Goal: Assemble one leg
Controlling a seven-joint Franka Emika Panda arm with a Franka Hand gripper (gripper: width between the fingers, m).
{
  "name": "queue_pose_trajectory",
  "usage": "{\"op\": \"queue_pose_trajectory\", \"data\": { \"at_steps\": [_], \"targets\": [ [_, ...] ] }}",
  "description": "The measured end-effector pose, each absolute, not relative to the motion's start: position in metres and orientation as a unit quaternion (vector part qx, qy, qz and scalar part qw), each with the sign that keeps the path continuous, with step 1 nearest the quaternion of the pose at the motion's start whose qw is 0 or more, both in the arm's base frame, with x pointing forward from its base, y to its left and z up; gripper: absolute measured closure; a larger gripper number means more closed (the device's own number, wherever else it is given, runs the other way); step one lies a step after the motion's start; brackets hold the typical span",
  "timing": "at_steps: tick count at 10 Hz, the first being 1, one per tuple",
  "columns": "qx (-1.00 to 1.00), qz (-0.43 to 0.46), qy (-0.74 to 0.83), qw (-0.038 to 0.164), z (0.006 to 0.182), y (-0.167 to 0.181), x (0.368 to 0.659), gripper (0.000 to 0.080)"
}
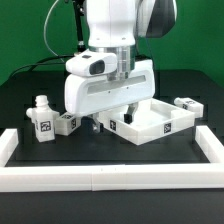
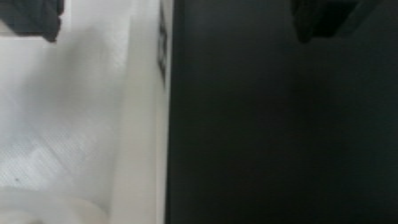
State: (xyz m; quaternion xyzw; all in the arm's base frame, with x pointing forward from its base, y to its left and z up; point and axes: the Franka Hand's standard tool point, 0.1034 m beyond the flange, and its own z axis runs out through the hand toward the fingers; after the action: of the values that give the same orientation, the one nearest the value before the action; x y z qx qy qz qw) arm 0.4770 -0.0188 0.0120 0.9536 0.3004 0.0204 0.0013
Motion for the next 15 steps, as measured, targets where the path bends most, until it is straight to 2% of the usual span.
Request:
{"op": "queue_pose_trajectory", "data": {
  "at_steps": [2, 3, 4, 5, 6, 7, 8, 10, 12, 14, 15],
  "targets": [
    [0.954, 0.020, 0.300, 0.001, 0.012, -0.019, 0.477, 0.0150],
    [0.954, 0.020, 0.300, 0.001, 0.012, -0.019, 0.477, 0.0292],
    [0.954, 0.020, 0.300, 0.001, 0.012, -0.019, 0.477, 0.0292],
    [0.954, 0.020, 0.300, 0.001, 0.011, -0.019, 0.477, 0.0474],
    [0.954, 0.020, 0.300, 0.001, 0.011, -0.019, 0.477, 0.0615],
    [0.954, 0.020, 0.300, 0.001, 0.011, -0.019, 0.477, 0.0615],
    [0.954, 0.020, 0.300, 0.001, 0.012, -0.019, 0.477, 0.0745],
    [0.958, 0.021, 0.285, 0.001, 0.014, -0.019, 0.476, 0.0745],
    [0.978, 0.026, 0.206, 0.001, 0.035, -0.022, 0.473, 0.0745],
    [0.994, -0.007, 0.109, -0.019, 0.061, -0.037, 0.477, 0.0745],
    [0.997, -0.012, 0.076, -0.027, 0.066, -0.047, 0.484, 0.0745]
  ]
}}
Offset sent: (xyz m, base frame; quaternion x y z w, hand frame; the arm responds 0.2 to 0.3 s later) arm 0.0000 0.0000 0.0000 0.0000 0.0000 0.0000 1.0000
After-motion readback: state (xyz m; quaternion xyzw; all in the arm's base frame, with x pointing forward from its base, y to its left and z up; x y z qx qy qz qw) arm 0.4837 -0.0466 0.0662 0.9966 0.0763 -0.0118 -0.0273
